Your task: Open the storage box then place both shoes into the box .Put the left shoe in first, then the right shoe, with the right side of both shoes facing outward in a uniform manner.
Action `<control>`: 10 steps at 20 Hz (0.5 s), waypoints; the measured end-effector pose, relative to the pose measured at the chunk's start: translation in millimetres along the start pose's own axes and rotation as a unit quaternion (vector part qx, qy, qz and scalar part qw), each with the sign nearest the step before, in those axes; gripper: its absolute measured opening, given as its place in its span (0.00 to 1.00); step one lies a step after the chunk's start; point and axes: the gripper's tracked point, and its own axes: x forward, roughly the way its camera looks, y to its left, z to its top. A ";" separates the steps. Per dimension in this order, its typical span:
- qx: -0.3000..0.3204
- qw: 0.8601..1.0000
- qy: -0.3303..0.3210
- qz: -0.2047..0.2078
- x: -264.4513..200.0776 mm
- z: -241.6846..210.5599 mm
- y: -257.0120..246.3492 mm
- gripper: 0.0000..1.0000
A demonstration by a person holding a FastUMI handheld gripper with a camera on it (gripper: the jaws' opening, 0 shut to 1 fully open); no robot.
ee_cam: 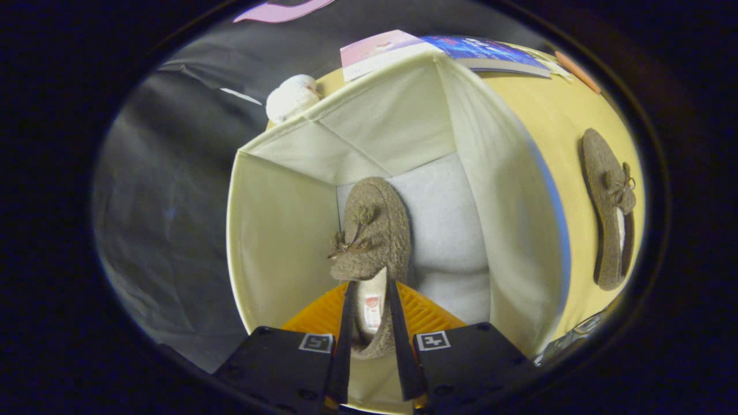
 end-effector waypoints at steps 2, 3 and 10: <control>0.012 1.000 -0.013 0.016 -14.0 9.5 1.1 0.38; 0.019 0.999 -0.023 0.026 -23.1 15.6 2.0 0.38; 0.065 0.989 -0.117 0.062 -101.8 89.6 -30.3 0.37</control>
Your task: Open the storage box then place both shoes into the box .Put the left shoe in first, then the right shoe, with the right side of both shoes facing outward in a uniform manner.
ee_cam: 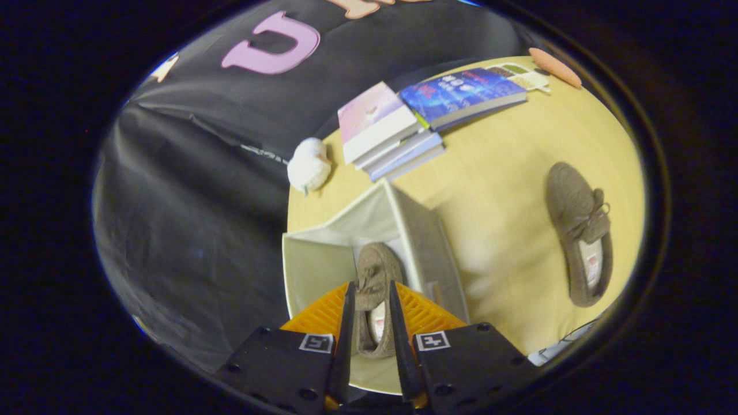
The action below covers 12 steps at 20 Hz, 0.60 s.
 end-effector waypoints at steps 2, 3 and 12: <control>0.017 0.999 -0.037 0.001 -17.5 34.3 -15.6 0.37; 0.024 0.998 -0.054 -0.006 -26.1 48.3 -27.5 0.37; 0.041 0.984 -0.092 -0.148 -61.7 64.5 -189.6 0.38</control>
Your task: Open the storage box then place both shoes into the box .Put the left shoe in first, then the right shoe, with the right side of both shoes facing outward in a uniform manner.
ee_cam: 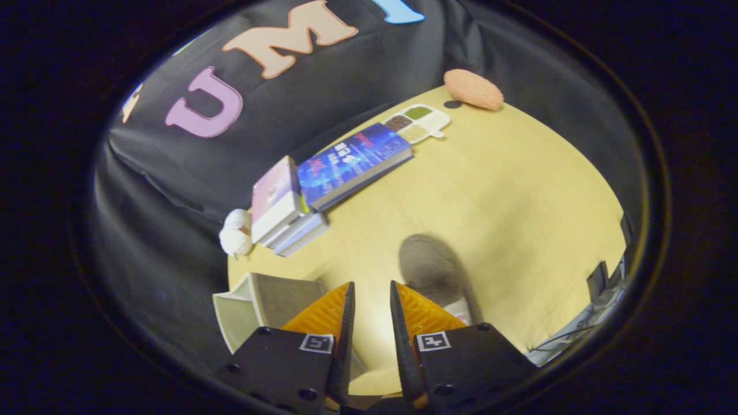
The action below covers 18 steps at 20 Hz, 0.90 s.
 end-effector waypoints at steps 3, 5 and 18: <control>0.004 0.999 0.015 -0.033 8.0 -17.1 -36.7 0.38; 0.001 0.998 0.022 -0.052 12.4 -27.1 -54.4 0.38; -0.019 0.992 0.063 -0.104 44.1 -58.5 -103.7 0.38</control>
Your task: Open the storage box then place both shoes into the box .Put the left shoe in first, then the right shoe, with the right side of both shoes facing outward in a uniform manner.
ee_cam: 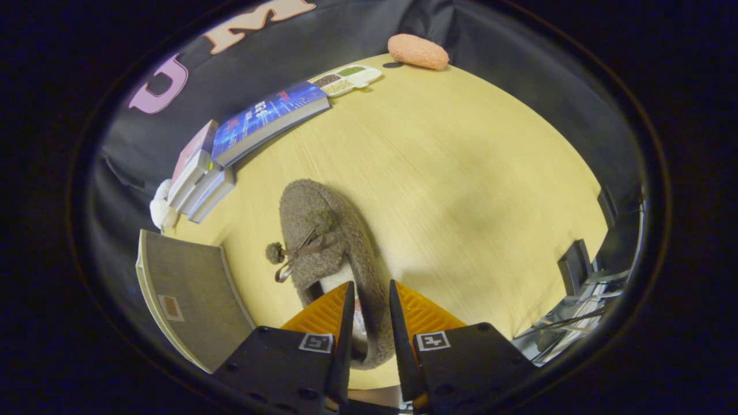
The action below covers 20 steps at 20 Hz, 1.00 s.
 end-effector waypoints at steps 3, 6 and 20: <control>-0.002 1.000 0.012 0.000 9.2 -5.3 0.0 0.38; 0.000 1.000 0.020 0.002 10.9 -6.3 -2.0 0.32; 0.056 0.995 0.014 0.085 -21.4 3.5 45.7 0.05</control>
